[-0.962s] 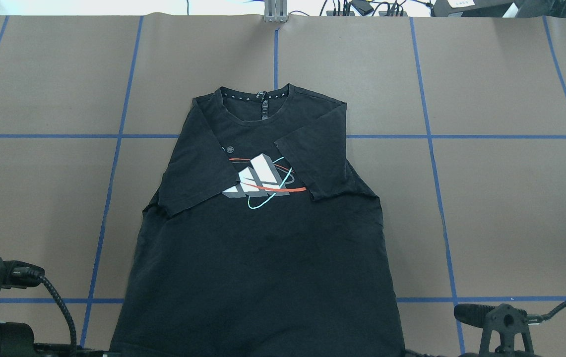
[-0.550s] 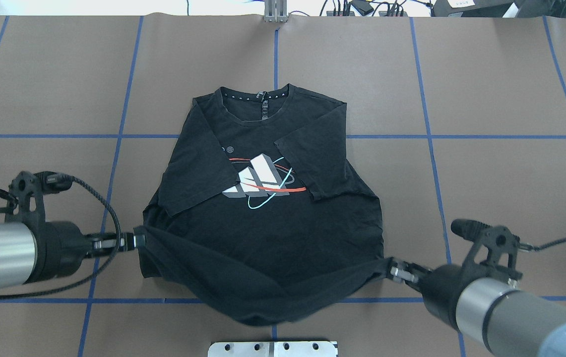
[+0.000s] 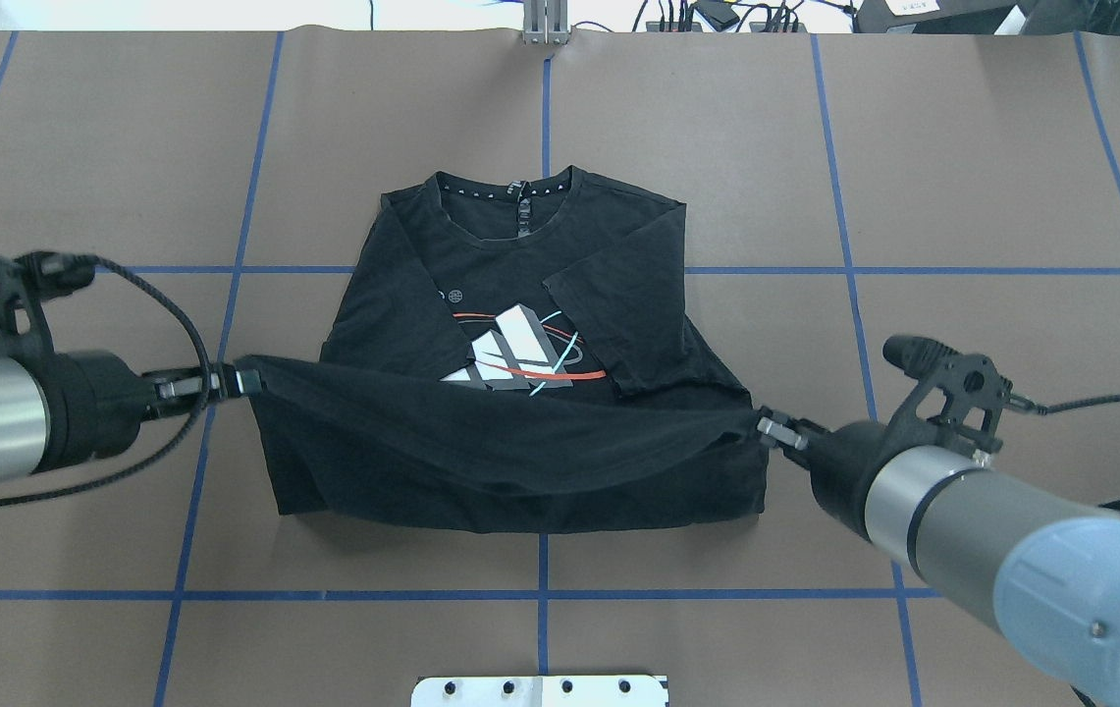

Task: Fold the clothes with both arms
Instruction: 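Lift the hem with both grippers and fold it toward the collar, then lay the hem down near the collar with both grippers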

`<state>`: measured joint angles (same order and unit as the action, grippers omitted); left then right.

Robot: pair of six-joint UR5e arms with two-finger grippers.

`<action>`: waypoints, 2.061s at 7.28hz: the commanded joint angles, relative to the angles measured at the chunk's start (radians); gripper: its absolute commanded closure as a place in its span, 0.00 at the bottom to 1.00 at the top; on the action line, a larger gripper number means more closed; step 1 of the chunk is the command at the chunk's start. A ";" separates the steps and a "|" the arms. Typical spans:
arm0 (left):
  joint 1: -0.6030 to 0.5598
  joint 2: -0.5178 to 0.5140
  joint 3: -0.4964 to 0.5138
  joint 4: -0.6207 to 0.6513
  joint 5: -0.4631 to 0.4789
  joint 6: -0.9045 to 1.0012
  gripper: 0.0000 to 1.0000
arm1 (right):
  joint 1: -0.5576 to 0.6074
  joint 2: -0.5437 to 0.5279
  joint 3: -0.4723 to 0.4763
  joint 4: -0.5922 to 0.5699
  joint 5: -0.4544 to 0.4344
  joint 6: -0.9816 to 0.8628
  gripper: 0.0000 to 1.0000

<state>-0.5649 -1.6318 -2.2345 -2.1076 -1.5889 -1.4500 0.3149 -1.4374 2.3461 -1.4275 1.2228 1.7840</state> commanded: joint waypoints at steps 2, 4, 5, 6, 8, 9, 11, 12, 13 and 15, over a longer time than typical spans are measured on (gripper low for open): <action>-0.085 -0.225 0.246 0.004 0.006 0.105 1.00 | 0.137 0.095 -0.132 0.001 0.093 -0.024 1.00; -0.111 -0.233 0.289 0.003 -0.058 0.186 1.00 | 0.225 0.188 -0.265 0.004 0.173 -0.130 1.00; -0.122 -0.235 0.314 0.003 -0.059 0.207 1.00 | 0.243 0.242 -0.331 0.007 0.184 -0.144 1.00; -0.150 -0.249 0.349 0.000 -0.059 0.226 1.00 | 0.277 0.276 -0.367 0.007 0.225 -0.146 1.00; -0.167 -0.289 0.432 -0.008 -0.057 0.238 1.00 | 0.326 0.331 -0.434 0.007 0.251 -0.158 1.00; -0.170 -0.307 0.476 -0.012 -0.054 0.255 1.00 | 0.342 0.372 -0.497 0.009 0.253 -0.159 1.00; -0.200 -0.332 0.510 -0.011 -0.057 0.299 1.00 | 0.390 0.426 -0.573 0.009 0.279 -0.176 1.00; -0.202 -0.333 0.533 -0.014 -0.056 0.307 1.00 | 0.414 0.454 -0.618 0.010 0.287 -0.190 1.00; -0.202 -0.358 0.568 -0.021 -0.054 0.307 1.00 | 0.424 0.489 -0.678 0.013 0.287 -0.204 1.00; -0.202 -0.408 0.671 -0.050 -0.051 0.309 1.00 | 0.425 0.511 -0.755 0.016 0.287 -0.204 1.00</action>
<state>-0.7663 -2.0097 -1.6273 -2.1352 -1.6417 -1.1432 0.7380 -0.9400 1.6408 -1.4134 1.5088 1.5824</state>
